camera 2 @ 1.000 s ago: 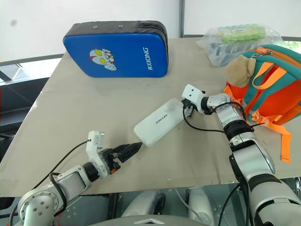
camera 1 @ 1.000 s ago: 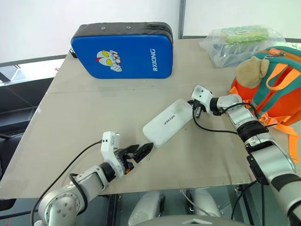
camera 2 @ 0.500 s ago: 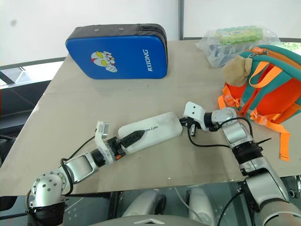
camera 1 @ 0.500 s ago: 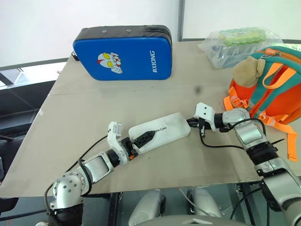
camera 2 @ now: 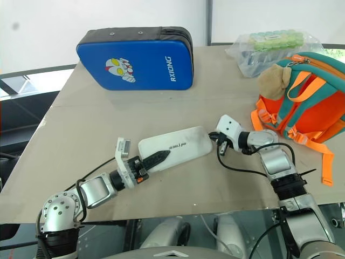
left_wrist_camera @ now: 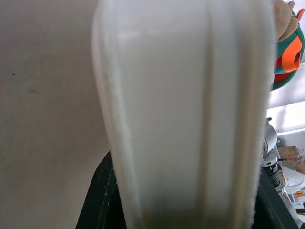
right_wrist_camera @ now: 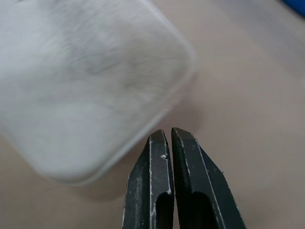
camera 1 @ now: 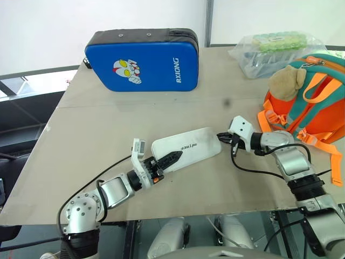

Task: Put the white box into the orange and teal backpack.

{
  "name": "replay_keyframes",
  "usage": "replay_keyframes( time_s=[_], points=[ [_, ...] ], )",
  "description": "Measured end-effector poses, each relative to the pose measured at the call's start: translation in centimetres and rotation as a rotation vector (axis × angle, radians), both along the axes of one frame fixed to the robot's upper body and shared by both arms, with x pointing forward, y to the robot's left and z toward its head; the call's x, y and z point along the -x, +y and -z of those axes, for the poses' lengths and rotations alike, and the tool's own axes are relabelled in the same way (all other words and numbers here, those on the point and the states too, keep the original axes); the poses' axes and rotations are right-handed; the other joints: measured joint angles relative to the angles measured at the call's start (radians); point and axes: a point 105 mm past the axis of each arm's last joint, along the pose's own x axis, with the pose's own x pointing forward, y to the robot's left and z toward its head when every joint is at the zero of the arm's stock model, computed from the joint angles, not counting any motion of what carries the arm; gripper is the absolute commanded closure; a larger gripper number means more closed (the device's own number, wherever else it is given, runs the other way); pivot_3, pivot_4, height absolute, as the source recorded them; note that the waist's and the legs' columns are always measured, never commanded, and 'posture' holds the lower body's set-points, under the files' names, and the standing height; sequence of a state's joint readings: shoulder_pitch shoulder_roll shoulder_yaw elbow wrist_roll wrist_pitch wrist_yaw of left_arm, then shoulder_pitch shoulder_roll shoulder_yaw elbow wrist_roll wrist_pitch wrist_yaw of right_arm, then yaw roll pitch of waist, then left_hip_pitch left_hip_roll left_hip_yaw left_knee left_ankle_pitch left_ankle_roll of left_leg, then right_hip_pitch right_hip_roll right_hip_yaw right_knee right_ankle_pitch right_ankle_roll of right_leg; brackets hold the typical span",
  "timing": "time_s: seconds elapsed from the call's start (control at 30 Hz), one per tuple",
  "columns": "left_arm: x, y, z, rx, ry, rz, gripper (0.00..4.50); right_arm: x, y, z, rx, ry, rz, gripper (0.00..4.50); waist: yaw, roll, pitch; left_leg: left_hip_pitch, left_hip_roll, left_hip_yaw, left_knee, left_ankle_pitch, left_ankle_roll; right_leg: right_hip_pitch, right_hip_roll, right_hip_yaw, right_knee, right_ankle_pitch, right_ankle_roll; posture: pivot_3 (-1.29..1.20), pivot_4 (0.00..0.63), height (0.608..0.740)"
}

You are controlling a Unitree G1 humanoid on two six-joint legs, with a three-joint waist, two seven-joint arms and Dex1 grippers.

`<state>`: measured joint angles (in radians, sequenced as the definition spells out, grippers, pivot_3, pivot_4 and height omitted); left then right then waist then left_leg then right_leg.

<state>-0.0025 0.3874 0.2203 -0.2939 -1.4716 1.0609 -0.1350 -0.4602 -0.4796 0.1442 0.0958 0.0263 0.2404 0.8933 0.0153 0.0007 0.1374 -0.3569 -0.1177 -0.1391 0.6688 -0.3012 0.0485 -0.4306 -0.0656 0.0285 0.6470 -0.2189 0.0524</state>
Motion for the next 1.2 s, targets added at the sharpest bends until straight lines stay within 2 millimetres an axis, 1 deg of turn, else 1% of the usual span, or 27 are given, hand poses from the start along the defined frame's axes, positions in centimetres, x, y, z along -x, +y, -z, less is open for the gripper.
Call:
replay_keyframes(
  time_s=[0.03,0.1,0.13,0.17,0.2,0.23,0.3,0.33,0.4,0.43,0.5,0.57,0.63,0.67,0.73,0.83,0.9,1.0,1.03,1.07,1.1,1.17,1.2],
  points=[
    [-0.1,-0.1,0.0,-0.003,-0.005,0.000,3.36,0.2,-0.9,-1.1,-0.054,-0.016,0.036,3.96,0.001,0.000,0.000,-0.001,0.000,0.000,0.000,0.000,0.000,0.000,0.000,0.000,-0.001,0.000,0.000,0.00,0.150,0.739],
    [-0.2,-0.2,-0.2,-0.010,-0.024,0.003,3.36,1.6,-2.5,-3.6,-0.177,-0.033,0.066,3.15,0.006,0.000,0.000,-0.004,0.000,-0.003,0.000,0.000,0.000,-0.001,0.000,-0.003,-0.003,0.000,0.000,0.00,0.150,0.739],
    [-0.4,-0.1,-0.3,-0.019,-0.041,-0.003,3.36,2.9,-3.4,-4.9,-0.227,-0.043,0.069,2.66,0.005,0.000,0.000,-0.004,0.000,-0.004,0.000,0.000,0.000,-0.001,0.000,-0.003,-0.004,0.000,0.000,0.00,0.150,0.739],
    [-0.6,-0.1,-0.5,-0.031,-0.060,-0.002,3.36,4.0,-4.1,-5.7,-0.248,-0.043,0.075,2.12,0.005,0.000,0.000,-0.005,0.000,-0.004,-0.001,0.000,0.000,-0.001,0.000,-0.004,-0.004,0.000,0.000,0.00,0.150,0.739],
    [-0.9,0.1,-0.5,-0.050,-0.080,-0.006,3.36,5.4,-4.8,-6.4,-0.265,-0.033,0.084,1.71,0.004,0.000,0.000,-0.004,0.000,-0.004,-0.001,0.000,0.000,-0.001,0.000,-0.004,-0.005,0.000,0.000,0.00,0.150,0.739],
    [-1.0,0.1,-0.7,-0.059,-0.095,-0.007,3.36,6.3,-5.3,-6.7,-0.280,-0.020,0.101,1.21,0.004,0.000,0.000,-0.005,0.000,-0.005,-0.001,0.000,0.000,-0.001,0.000,-0.004,-0.005,0.000,0.000,0.00,0.150,0.739],
    [-1.7,0.2,-0.8,-0.073,-0.123,-0.012,3.36,8.8,-6.7,-6.6,-0.298,0.049,0.150,0.19,0.005,0.000,0.000,-0.005,0.000,-0.005,-0.002,0.000,0.000,-0.001,-0.001,-0.004,-0.005,0.000,0.000,0.00,0.150,0.739],
    [-1.9,0.4,-0.9,-0.079,-0.131,-0.021,3.36,10.0,-7.4,-6.1,-0.291,0.098,0.176,0.04,0.005,0.000,0.000,-0.004,0.000,-0.005,-0.002,0.000,0.000,-0.001,0.000,-0.004,-0.005,0.000,0.000,0.00,0.150,0.739],
    [-2.5,0.5,-1.0,-0.086,-0.148,-0.017,3.36,12.3,-9.2,-5.2,-0.293,0.180,0.266,0.04,0.010,-0.001,0.000,-0.005,0.000,-0.005,-0.001,0.000,0.000,-0.001,-0.001,-0.004,-0.005,0.000,0.000,0.00,0.150,0.739],
    [-2.8,0.6,-1.1,-0.096,-0.162,-0.014,3.36,13.3,-10.6,-4.7,-0.287,0.202,0.341,0.04,0.012,-0.001,0.000,-0.005,0.000,-0.004,-0.001,0.000,0.000,0.000,-0.001,-0.004,-0.005,0.000,0.000,0.00,0.150,0.739],
    [-3.4,0.9,-1.3,-0.112,-0.188,-0.007,3.36,13.8,-13.2,-4.8,-0.289,0.183,0.491,0.04,0.006,-0.001,0.000,-0.004,0.000,-0.002,-0.001,0.000,0.000,0.000,-0.001,-0.001,-0.005,0.000,0.000,0.00,0.150,0.739],
    [-3.8,1.1,-1.4,-0.128,-0.210,0.000,3.36,13.8,-15.0,-5.4,-0.289,0.138,0.594,0.04,-0.001,-0.001,0.001,-0.002,0.000,0.000,-0.001,0.000,0.000,0.000,-0.001,0.000,-0.005,0.000,0.000,0.00,0.150,0.739],
    [-4.0,1.0,-1.6,-0.144,-0.244,0.022,3.36,12.7,-16.5,-5.9,-0.312,0.079,0.699,0.04,-0.004,-0.002,0.001,-0.001,0.000,0.002,-0.001,0.000,0.000,0.000,-0.001,0.000,-0.004,0.000,0.000,0.00,0.150,0.739],
    [-4.0,1.0,-1.8,-0.156,-0.267,0.037,3.36,11.7,-16.9,-6.5,-0.336,0.043,0.732,0.04,-0.004,-0.002,0.001,-0.001,0.000,0.002,-0.001,0.000,0.000,0.000,-0.001,0.001,-0.004,0.000,0.000,0.00,0.150,0.739],
    [-4.2,0.8,-2.2,-0.170,-0.306,0.052,3.36,9.8,-16.5,-7.4,-0.378,-0.003,0.744,0.04,-0.003,-0.002,0.001,-0.002,0.001,0.003,-0.001,0.000,0.000,-0.001,-0.001,0.000,-0.004,0.000,0.000,0.00,0.150,0.739],
    [-4.3,0.8,-3.1,-0.187,-0.379,0.057,3.36,6.7,-14.5,-7.8,-0.392,-0.020,0.694,0.04,-0.002,-0.003,0.002,-0.004,0.001,0.001,-0.001,0.000,0.000,-0.003,-0.001,-0.001,-0.004,0.000,0.000,0.00,0.150,0.739],
    [-4.0,0.6,-3.7,-0.207,-0.429,0.069,3.36,4.6,-14.3,-8.2,-0.393,-0.046,0.710,0.04,-0.001,-0.003,0.002,-0.005,0.001,0.001,-0.001,0.000,0.000,-0.003,-0.002,-0.002,-0.004,0.000,0.000,0.00,0.150,0.739],
    [-3.3,0.4,-4.4,-0.238,-0.483,0.078,3.36,1.6,-14.8,-9.6,-0.388,-0.125,0.763,0.04,-0.002,-0.003,0.003,-0.007,0.000,0.002,-0.003,0.000,0.001,-0.006,-0.003,-0.001,-0.005,0.000,0.000,0.00,0.150,0.739],
    [-3.0,0.3,-4.7,-0.243,-0.498,0.079,3.36,0.7,-14.9,-10.0,-0.380,-0.153,0.776,0.55,-0.002,-0.003,0.003,-0.007,0.000,0.002,-0.003,0.000,0.001,-0.006,-0.003,-0.001,-0.005,0.000,0.000,0.00,0.150,0.739],
    [-2.7,0.2,-4.8,-0.246,-0.509,0.079,3.36,0.1,-14.9,-10.4,-0.374,-0.176,0.781,0.81,-0.001,-0.003,0.003,-0.007,0.000,0.001,-0.003,0.000,0.001,-0.006,-0.003,-0.001,-0.006,0.000,0.000,0.00,0.150,0.739],
    [-2.5,0.2,-4.9,-0.248,-0.514,0.071,3.36,-0.4,-14.7,-10.6,-0.370,-0.192,0.774,1.39,-0.002,-0.003,0.003,-0.007,0.000,0.001,-0.004,0.000,0.001,-0.006,-0.003,-0.002,-0.006,0.000,0.000,0.00,0.150,0.739],
    [-2.2,0.1,-4.8,-0.245,-0.510,0.053,3.36,-1.3,-14.2,-10.9,-0.377,-0.214,0.750,2.25,-0.002,-0.003,0.003,-0.007,0.000,0.001,-0.004,0.000,0.001,-0.007,-0.002,-0.002,-0.005,0.000,0.000,0.00,0.150,0.739],
    [-2.0,0.2,-4.7,-0.246,-0.505,0.039,3.36,-1.7,-13.8,-11.0,-0.374,-0.220,0.727,2.79,-0.003,-0.003,0.003,-0.007,0.000,0.001,-0.004,0.000,0.001,-0.007,-0.002,-0.001,-0.005,0.000,0.000,0.00,0.150,0.739]
  ],
)
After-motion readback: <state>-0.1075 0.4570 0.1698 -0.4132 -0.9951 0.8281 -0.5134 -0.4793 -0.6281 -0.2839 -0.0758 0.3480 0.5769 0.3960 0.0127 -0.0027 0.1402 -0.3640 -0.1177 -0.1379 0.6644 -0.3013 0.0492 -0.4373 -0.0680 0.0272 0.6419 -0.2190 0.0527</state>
